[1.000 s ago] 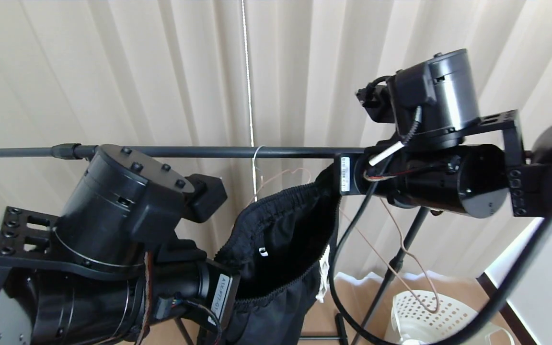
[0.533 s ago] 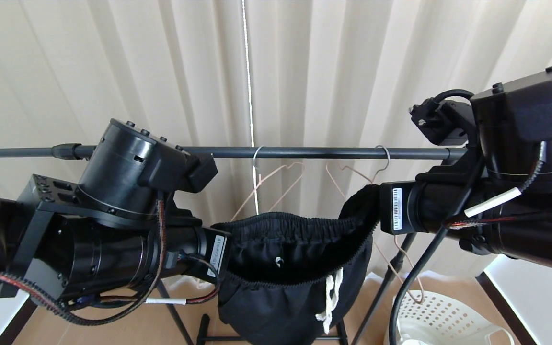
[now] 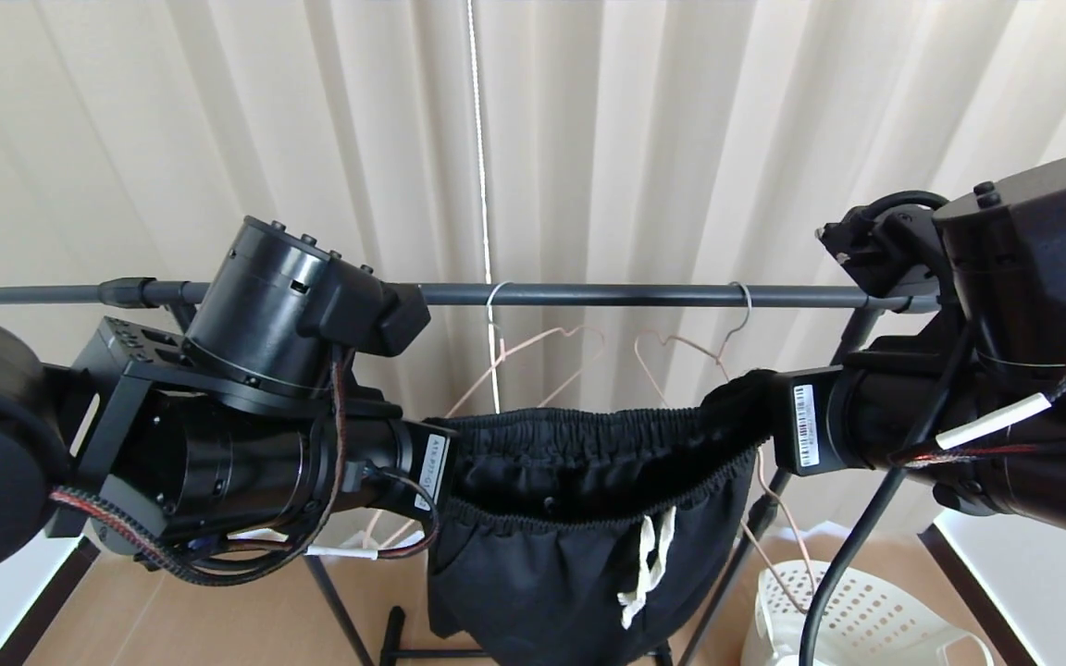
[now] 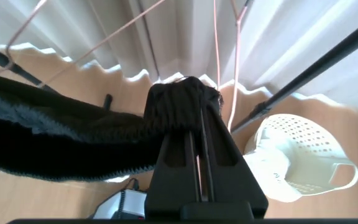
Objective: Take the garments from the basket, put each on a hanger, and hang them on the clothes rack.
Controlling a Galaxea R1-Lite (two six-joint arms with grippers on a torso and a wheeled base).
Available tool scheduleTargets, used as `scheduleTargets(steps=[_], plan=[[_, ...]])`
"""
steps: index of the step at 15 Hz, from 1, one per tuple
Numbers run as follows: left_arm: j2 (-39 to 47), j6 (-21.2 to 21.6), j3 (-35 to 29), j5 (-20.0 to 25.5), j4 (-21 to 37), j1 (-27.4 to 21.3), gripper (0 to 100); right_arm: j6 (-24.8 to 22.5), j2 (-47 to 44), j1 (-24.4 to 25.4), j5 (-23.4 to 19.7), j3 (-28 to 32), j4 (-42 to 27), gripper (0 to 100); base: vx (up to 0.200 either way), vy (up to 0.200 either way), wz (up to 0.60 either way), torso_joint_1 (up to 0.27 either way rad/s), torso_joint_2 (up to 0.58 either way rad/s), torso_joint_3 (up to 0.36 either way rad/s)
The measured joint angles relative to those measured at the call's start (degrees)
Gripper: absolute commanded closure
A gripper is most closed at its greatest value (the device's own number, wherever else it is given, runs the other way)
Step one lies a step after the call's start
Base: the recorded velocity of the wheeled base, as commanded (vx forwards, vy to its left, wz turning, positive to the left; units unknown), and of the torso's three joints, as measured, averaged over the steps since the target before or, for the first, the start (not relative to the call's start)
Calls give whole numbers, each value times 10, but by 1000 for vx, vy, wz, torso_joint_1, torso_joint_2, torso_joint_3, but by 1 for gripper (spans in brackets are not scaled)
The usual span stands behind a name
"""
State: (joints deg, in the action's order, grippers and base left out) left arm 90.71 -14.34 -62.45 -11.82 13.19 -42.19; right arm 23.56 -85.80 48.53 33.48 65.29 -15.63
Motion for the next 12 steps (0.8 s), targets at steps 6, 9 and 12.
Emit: scheduleTargets(steps=[6,9,12], plan=[[-21,0,4,-1,0,-7,100,-30,6,17,3,-18,-10,100,0,0,0,0,0,0],[-27,0,-7,0,0,-10,100,-48,11,18,3,-34,-10,100,0,0,0,0,0,0],[-28,-2,-28,0,1,-17,100,-79,15,18,1,-56,-8,0,0,0,0,0,0,0]])
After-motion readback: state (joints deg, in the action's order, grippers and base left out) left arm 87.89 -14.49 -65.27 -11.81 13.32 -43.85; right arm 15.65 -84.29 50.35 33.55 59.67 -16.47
